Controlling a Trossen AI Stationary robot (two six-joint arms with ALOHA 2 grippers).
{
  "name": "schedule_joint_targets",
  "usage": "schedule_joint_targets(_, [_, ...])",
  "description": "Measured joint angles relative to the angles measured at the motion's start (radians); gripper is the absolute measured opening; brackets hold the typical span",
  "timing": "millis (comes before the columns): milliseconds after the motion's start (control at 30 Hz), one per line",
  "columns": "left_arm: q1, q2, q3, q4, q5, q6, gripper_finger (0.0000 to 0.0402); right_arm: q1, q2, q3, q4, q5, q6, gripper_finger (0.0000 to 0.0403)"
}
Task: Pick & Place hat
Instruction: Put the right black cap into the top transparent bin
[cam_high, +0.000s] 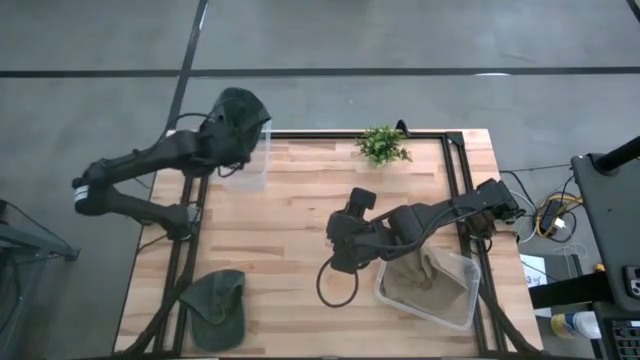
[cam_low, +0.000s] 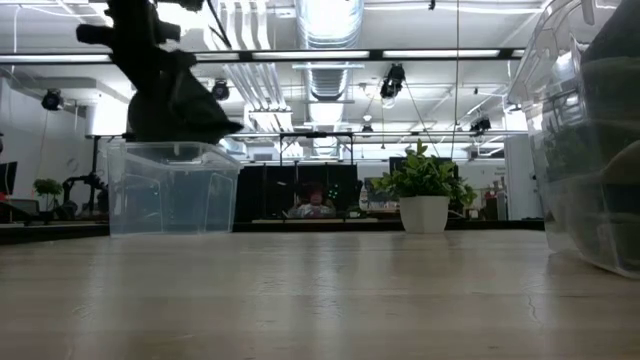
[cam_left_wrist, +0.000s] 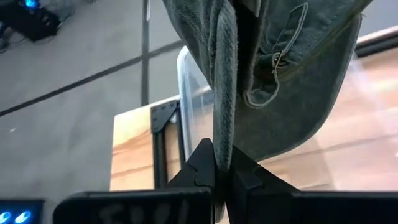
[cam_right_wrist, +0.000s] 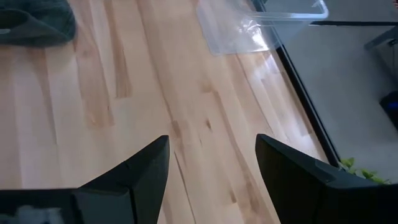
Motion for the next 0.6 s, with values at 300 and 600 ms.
schedule_joint_targets(300, [0.060,0.135,0.000,0.040,0.078,0.050,0.0008,0.004,0.000,-0.072,0.043,0.000,-0.004,0.0233])
schedule_joint_targets(600, [0.128,0.191,0.000,0.060,0.189,0.029,0.0011,0.004,0.000,-0.086,0.056,0.000,-0.004,0.0233])
